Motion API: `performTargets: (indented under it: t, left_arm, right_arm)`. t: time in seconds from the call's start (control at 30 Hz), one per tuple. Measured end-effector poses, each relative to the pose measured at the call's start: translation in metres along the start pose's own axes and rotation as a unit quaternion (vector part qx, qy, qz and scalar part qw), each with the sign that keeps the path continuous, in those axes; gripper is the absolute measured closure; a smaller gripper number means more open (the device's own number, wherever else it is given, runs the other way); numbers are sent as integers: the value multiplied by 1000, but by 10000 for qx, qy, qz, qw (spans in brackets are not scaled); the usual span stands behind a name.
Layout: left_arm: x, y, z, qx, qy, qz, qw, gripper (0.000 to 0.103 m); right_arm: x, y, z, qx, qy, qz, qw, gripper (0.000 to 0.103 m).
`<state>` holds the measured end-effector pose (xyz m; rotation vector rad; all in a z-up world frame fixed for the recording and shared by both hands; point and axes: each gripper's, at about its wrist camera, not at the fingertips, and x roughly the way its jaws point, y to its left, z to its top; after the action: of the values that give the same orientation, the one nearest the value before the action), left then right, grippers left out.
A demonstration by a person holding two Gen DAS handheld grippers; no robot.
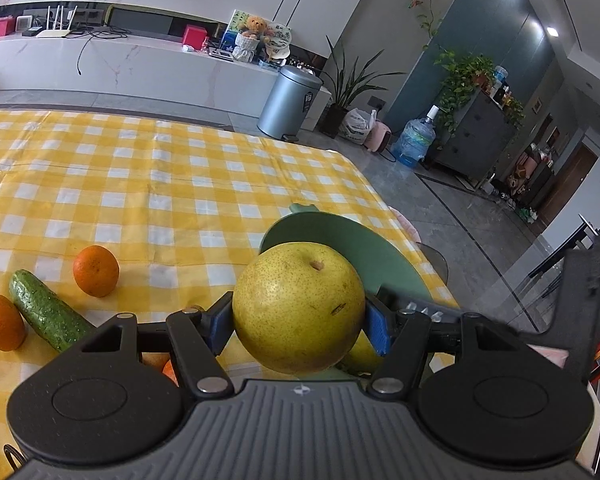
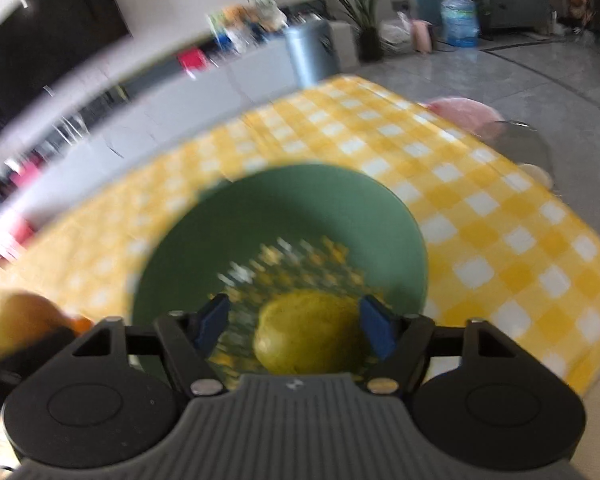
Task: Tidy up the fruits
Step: 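Lift the pears and carry both tools over the green colander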
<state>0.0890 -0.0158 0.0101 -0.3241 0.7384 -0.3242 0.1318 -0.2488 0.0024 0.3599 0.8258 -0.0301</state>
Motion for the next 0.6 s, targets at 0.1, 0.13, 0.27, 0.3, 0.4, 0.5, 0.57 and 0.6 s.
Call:
performTargets:
  t: [0.1, 0.13, 0.27, 0.3, 0.4, 0.5, 0.57, 0.6]
  left_arm:
    - [1, -1, 0, 40, 28, 17, 10000, 29]
    - [3, -1, 0, 51, 54, 29, 10000, 29]
    - [15, -3, 6, 63, 474, 116, 9988, 29]
    - [18, -4, 7, 97, 508, 92, 9986, 29]
    - [28, -10, 12, 157, 567, -50, 9983, 29]
    - [40, -20, 21, 307, 625, -113, 9975, 29]
    - [51, -28, 27, 412, 688, -180, 9966, 29]
    - [59, -30, 29, 417, 777, -225, 9959, 29]
  right_arm:
    - [-5, -1, 2, 54, -176, -150, 9997, 21]
    - [-7, -3, 3, 99, -270, -220, 9993, 21]
    - [-32, -32, 8, 1010, -1023, 217, 9894, 14]
    - [-39, -41, 9, 1270, -1225, 304, 9838, 13]
    - [-55, -61, 9, 1753, -1680, 224, 9698, 13]
    - [-58, -66, 11, 1673, -1759, 147, 9700, 12]
    - [-56, -65, 13, 1593, -1690, 98, 9726, 12]
    - [-54, -65, 14, 1561, -1642, 89, 9740, 13]
